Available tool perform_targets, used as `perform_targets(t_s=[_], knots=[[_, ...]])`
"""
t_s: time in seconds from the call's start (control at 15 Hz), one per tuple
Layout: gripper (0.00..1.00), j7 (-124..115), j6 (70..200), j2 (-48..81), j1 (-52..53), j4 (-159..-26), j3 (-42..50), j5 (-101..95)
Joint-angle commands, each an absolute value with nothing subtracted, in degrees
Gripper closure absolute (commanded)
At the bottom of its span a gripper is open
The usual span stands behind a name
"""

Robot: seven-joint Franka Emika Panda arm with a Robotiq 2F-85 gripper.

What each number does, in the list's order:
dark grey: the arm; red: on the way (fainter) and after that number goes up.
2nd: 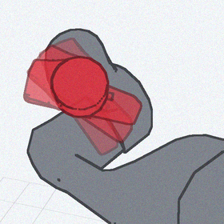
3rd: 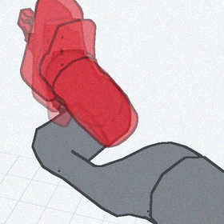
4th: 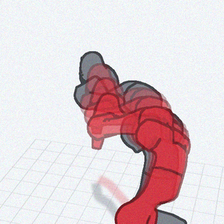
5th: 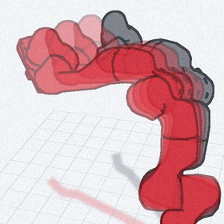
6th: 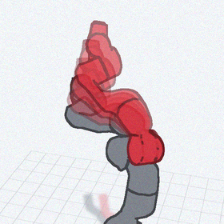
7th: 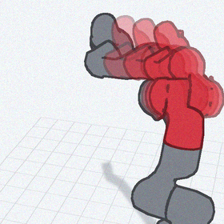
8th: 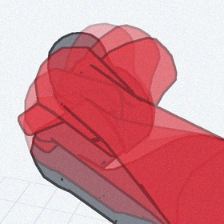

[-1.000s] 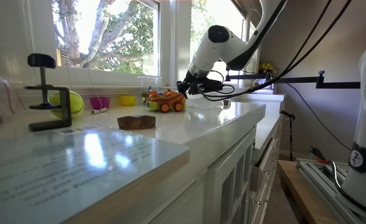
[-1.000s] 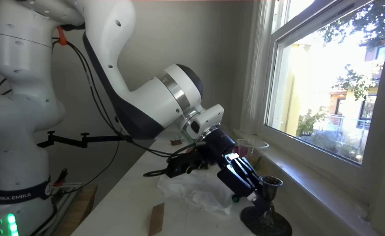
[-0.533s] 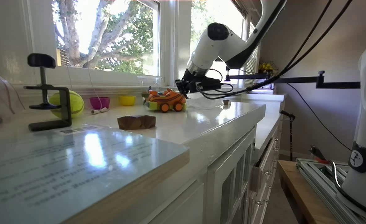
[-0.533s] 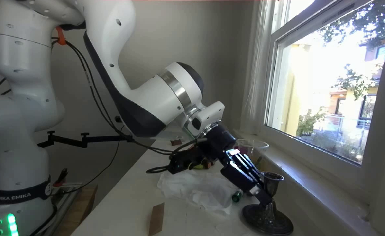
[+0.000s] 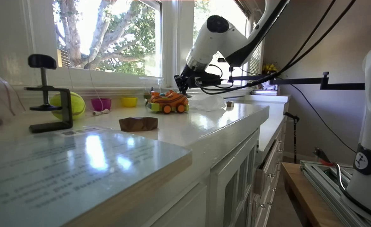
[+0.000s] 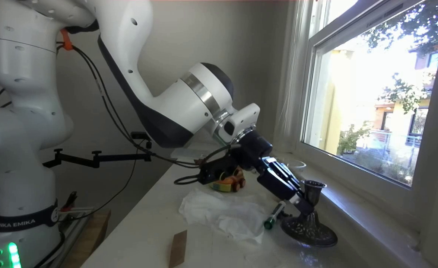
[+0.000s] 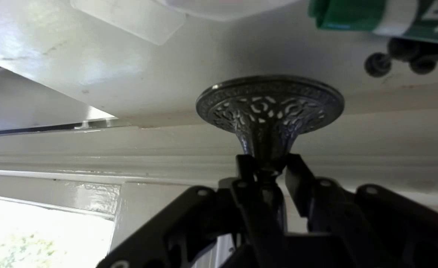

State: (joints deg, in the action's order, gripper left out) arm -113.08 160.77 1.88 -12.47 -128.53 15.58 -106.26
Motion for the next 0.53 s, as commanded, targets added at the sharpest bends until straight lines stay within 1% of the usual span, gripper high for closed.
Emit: perform_targets(t_s=[0.0,0.47], knots=[[0.93,-106.2,159.7,-2.1,-11.4,-129.0,14.5,-100.0],[0.93,-101.5,160.4,-5.1,-9.5,-127.6,12.0,-91.6]])
